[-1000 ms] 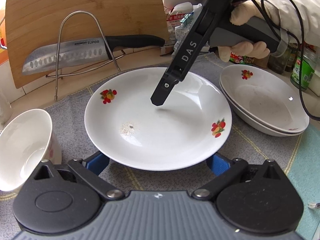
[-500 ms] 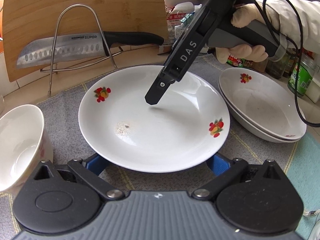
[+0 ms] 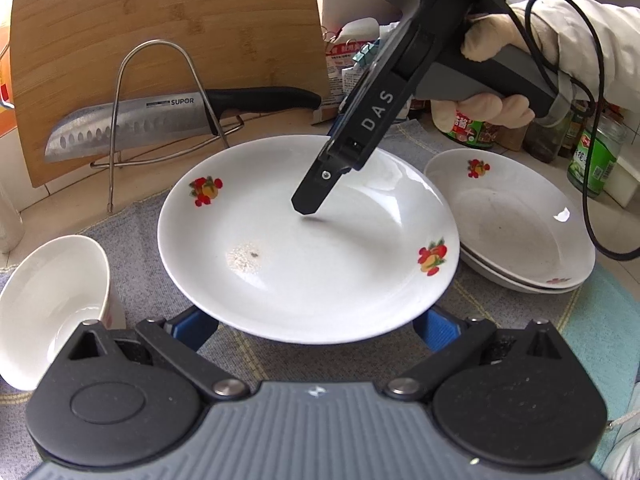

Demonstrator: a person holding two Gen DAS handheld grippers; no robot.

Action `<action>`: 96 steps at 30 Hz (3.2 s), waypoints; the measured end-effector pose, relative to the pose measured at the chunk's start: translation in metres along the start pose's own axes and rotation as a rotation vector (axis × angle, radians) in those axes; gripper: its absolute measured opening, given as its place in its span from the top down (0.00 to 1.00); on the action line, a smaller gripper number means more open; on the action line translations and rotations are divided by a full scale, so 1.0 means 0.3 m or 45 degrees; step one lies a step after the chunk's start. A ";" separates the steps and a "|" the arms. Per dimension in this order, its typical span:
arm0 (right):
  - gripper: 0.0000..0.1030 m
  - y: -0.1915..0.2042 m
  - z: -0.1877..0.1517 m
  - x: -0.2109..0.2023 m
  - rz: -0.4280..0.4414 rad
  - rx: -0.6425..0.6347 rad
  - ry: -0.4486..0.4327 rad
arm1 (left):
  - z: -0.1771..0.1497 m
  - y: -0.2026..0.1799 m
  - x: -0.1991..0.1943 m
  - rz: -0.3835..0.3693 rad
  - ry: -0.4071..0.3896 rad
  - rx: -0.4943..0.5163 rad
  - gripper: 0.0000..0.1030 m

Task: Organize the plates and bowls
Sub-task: 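Bring the held plate over the two stacked plates with the right gripper, then lower the plate onto the stack and open the right gripper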

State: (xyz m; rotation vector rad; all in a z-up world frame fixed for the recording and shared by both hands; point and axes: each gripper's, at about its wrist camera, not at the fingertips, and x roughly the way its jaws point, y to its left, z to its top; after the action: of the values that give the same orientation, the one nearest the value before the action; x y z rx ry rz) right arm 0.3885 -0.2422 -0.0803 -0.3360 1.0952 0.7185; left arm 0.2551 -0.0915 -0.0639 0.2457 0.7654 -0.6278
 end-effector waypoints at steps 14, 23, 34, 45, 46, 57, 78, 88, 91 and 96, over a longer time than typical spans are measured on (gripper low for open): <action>0.28 0.012 -0.104 -0.147 -0.067 0.062 -0.065 | 0.050 -0.080 -0.043 -0.055 -0.012 0.104 0.01; 0.28 -0.010 -0.226 -0.236 -0.142 0.164 -0.094 | 0.081 -0.167 -0.032 -0.141 -0.021 0.192 0.01; 0.28 -0.050 -0.398 -0.320 -0.225 0.314 -0.104 | 0.111 -0.280 -0.003 -0.260 -0.015 0.298 0.01; 0.28 -0.075 -0.535 -0.353 -0.266 0.436 -0.107 | 0.108 -0.362 0.043 -0.352 0.024 0.375 0.01; 0.28 -0.077 -0.542 -0.349 -0.266 0.444 -0.105 | 0.106 -0.365 0.047 -0.355 0.029 0.378 0.01; 0.28 -0.090 -0.564 -0.320 -0.265 0.470 -0.089 | 0.107 -0.383 0.069 -0.372 0.074 0.379 0.01; 0.25 -0.068 -0.554 -0.319 -0.327 0.420 -0.035 | 0.108 -0.386 0.077 -0.374 0.100 0.412 0.01; 0.20 -0.061 -0.554 -0.322 -0.332 0.420 -0.019 | 0.110 -0.387 0.079 -0.366 0.103 0.410 0.01; 0.18 -0.061 -0.553 -0.323 -0.330 0.423 -0.013 | 0.109 -0.384 0.078 -0.364 0.100 0.409 0.01; 0.11 -0.062 -0.552 -0.329 -0.319 0.445 -0.010 | 0.108 -0.385 0.076 -0.359 0.099 0.414 0.01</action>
State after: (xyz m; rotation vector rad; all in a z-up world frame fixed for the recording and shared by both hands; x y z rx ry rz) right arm 0.2611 -0.3876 -0.0665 -0.1660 1.1243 0.2982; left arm 0.2155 -0.2066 -0.0556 0.4675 0.7774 -1.0164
